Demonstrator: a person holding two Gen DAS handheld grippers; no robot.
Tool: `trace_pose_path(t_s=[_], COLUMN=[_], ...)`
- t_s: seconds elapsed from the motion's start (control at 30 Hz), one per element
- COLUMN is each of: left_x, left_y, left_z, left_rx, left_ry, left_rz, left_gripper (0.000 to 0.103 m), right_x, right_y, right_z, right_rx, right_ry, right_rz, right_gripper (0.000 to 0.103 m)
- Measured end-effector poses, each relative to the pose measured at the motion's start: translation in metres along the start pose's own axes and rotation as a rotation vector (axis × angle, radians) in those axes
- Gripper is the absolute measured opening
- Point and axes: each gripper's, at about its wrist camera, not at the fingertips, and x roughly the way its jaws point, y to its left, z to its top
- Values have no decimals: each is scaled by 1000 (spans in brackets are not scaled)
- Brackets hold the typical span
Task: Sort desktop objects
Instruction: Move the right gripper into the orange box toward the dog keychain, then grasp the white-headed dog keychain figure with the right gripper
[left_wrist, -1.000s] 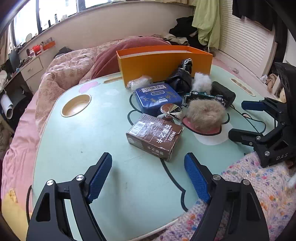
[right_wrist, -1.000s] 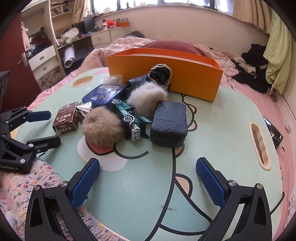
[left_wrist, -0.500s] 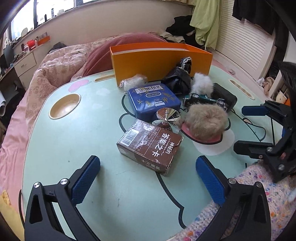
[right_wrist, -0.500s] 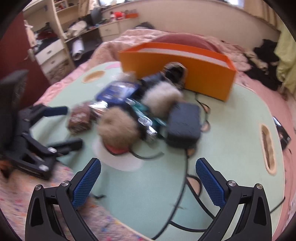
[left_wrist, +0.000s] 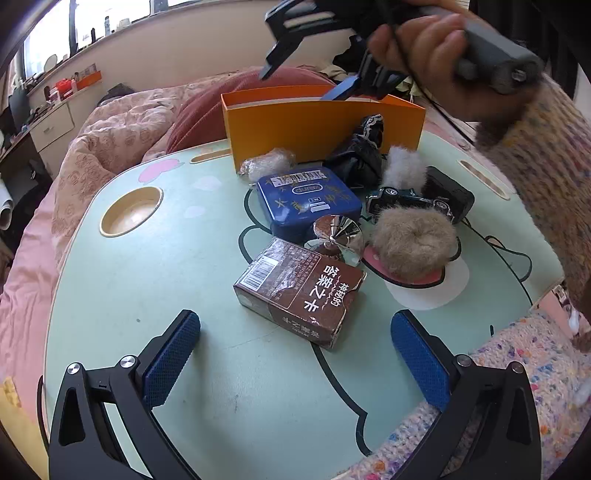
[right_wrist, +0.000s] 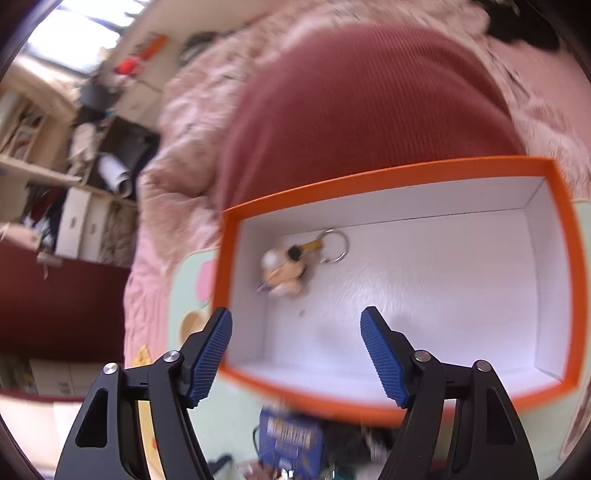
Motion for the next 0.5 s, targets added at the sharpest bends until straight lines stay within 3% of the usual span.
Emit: trace_pose_path(t_s=[0.17, 0.37, 0.47, 0.5], left_x=[-1, -2, -2, -2], left_y=[0, 0, 1, 1], left_z=[-1, -1, -1, -1], left_rx=[-3, -5, -5, -5], left_ry=[-3, -2, -2, -2], left_rz=[-1, -1, -2, -1], left_gripper=[103, 103, 103, 103], right_x=[34, 43, 43, 43], right_y=[-11, 6, 15, 19], right_z=[19, 21, 14, 12], right_rx=[129, 104, 34, -1], right_ry=[46, 29, 6, -7], right_rz=[82, 7, -89, -131], right_gripper=[64, 64, 49, 37])
